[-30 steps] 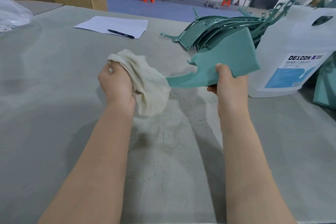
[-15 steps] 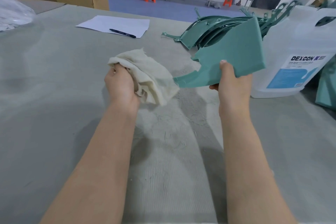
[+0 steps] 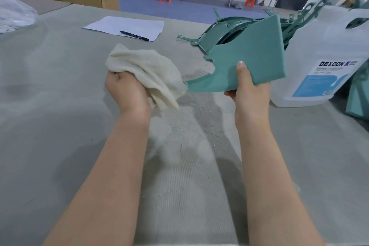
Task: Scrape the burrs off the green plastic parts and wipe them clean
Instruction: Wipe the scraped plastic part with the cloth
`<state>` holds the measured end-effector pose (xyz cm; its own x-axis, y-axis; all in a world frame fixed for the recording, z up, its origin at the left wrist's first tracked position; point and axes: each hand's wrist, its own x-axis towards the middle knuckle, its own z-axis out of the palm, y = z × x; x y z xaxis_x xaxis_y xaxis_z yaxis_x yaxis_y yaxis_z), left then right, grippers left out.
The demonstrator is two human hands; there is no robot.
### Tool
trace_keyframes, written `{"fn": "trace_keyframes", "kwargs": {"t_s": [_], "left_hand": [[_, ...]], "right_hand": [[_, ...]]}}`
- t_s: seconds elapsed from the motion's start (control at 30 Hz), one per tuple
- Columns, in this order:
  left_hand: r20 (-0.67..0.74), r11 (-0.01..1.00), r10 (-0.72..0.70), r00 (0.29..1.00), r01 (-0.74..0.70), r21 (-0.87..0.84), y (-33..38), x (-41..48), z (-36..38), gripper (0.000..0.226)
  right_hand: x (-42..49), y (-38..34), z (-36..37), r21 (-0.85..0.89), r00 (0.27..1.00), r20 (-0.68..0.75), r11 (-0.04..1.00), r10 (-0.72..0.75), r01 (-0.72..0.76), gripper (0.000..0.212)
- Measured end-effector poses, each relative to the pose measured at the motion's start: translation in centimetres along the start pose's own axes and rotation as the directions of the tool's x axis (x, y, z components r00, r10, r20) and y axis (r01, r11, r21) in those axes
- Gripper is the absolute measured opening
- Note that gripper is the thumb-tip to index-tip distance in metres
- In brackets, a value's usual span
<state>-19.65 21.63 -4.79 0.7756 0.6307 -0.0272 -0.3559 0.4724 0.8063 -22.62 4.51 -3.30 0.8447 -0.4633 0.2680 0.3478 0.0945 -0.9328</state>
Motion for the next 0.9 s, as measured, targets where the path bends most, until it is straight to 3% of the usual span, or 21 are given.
{"fn": "trace_keyframes", "kwargs": {"t_s": [0.13,0.27,0.33,0.43,0.47,0.57,0.67,0.77,0.83,0.9], "left_hand": [[0.258,0.931,-0.21,0.943,0.274,-0.24,-0.2,-0.1,-0.5,0.035],[0.322,0.839,-0.3,0.898,0.409,-0.359,-0.2,0.3,-0.9,0.045],[0.373,0.844,-0.338,0.864,0.454,-0.287,-0.1,0.4,-0.7,0.036],[0.375,0.909,-0.404,0.835,0.412,0.061,-0.4,-0.4,0.6,0.029],[0.382,0.911,-0.408,0.829,0.4,0.104,-0.5,-1.0,1.2,0.022],[0.489,0.952,-0.304,0.817,0.25,0.174,-1.0,-2.7,2.1,0.02],[0.413,0.964,-0.214,0.885,0.124,0.234,-1.0,-2.7,1.8,0.024],[0.352,0.98,-0.197,0.915,0.189,0.057,-0.5,-1.9,1.5,0.019],[0.306,0.981,-0.175,0.936,0.193,-0.028,-0.3,-1.4,1.3,0.013],[0.378,0.951,-0.158,0.912,0.243,-0.19,0.1,-1.0,0.6,0.006]], "right_hand": [[-0.2,0.2,0.4,0.012,0.999,-0.044,1.0,0.018,-0.017,0.021],[0.1,0.1,0.2,0.162,0.983,-0.147,0.983,0.111,-0.086,0.012],[0.2,-0.1,0.0,0.214,0.972,-0.173,0.969,0.16,-0.122,0.006],[0.0,-0.1,0.3,0.224,0.97,-0.172,0.966,0.173,-0.132,0.01],[-0.2,0.0,0.6,0.202,0.975,-0.156,0.972,0.156,-0.123,0.012],[-1.2,0.4,1.7,0.054,0.992,-0.056,0.992,0.116,-0.113,0.019],[-2.1,0.4,2.1,-0.092,0.994,0.018,0.99,0.105,-0.103,0.029],[-2.1,-0.6,2.0,0.104,0.926,0.343,0.973,0.16,-0.207,0.039],[-1.6,-1.2,1.2,0.222,0.829,0.522,0.906,0.202,-0.361,0.061],[-1.0,-1.4,0.3,0.346,0.749,0.638,0.803,0.178,-0.486,0.09]]}}
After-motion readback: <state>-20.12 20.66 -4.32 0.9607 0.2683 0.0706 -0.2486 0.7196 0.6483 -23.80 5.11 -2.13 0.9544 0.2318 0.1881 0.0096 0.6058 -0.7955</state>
